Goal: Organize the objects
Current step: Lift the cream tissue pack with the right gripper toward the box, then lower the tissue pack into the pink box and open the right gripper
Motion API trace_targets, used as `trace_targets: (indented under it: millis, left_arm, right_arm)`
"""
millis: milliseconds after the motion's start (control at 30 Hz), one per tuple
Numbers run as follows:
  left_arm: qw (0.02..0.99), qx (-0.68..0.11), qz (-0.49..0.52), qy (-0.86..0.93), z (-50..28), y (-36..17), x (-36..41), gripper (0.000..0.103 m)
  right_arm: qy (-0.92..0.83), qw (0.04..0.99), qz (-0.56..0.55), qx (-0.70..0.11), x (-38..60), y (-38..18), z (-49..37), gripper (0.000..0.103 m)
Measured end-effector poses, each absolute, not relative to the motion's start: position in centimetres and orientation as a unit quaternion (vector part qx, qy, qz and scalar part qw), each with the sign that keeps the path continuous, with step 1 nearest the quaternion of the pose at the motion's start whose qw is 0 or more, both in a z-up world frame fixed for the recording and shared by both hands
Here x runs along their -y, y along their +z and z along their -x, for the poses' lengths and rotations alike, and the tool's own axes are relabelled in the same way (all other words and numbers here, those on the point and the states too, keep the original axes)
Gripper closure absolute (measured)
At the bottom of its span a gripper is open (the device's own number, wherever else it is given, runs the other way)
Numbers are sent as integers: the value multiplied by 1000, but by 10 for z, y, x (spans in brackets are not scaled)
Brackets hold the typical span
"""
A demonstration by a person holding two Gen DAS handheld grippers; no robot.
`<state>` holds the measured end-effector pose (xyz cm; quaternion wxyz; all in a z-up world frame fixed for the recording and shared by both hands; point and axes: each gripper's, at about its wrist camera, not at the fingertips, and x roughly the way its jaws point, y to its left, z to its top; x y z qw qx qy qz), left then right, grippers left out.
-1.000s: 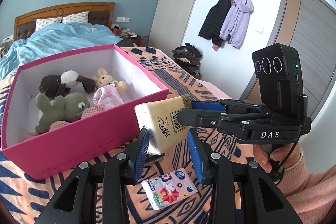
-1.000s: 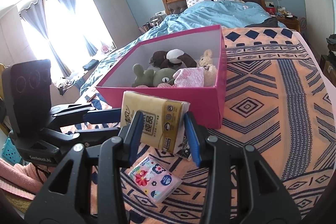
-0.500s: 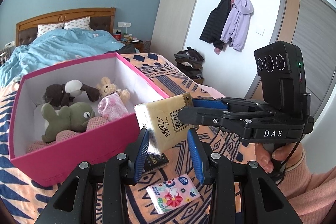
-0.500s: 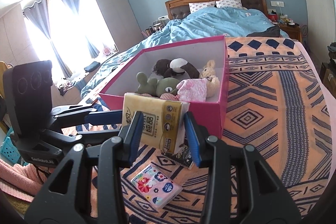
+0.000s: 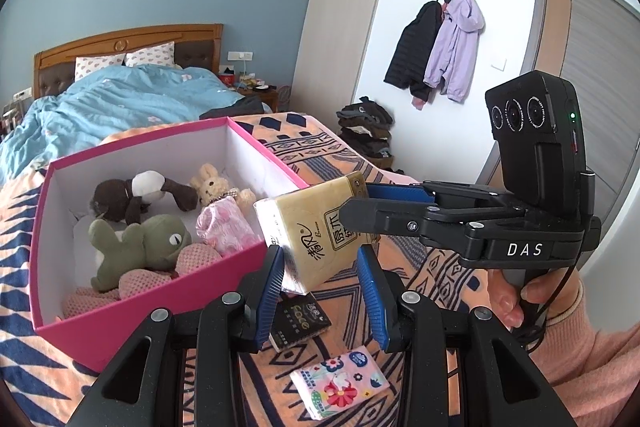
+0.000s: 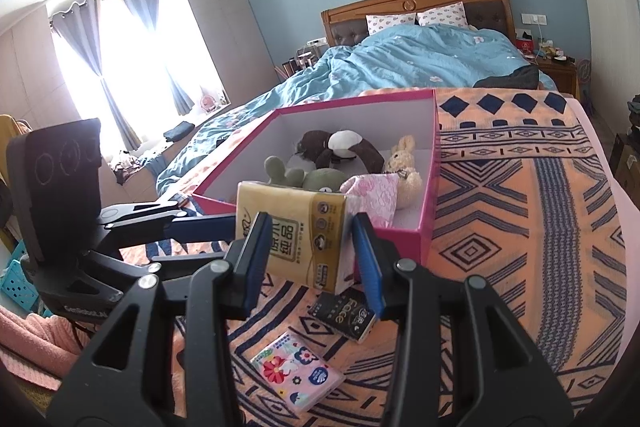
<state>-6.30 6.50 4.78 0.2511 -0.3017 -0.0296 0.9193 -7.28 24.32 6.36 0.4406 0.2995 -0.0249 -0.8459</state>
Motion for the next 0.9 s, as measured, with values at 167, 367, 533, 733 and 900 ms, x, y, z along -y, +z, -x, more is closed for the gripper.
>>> trace_targets:
  millis: [167,367,533,733,900]
  left_arm:
    - [244,31,299,922,69,51,-63,65]
    - [238,32,295,925,76,55,-59,65]
    - [234,38,300,924,85,57,-56,65]
    - [228,41,302,925,97,58,-54,65]
    - [222,45,309,924,105,56,-52,65]
  right_arm:
    - [-847,442,-293,21,-240,69,78,58]
    - [-846,445,-293,20,-235,72,87,58]
    - [-846,445,-293,22,-232,73,96,58]
    - [-845,445,-295,21,-229,75,104,58]
    - [-846,444,-295,21,-225,77,114,58]
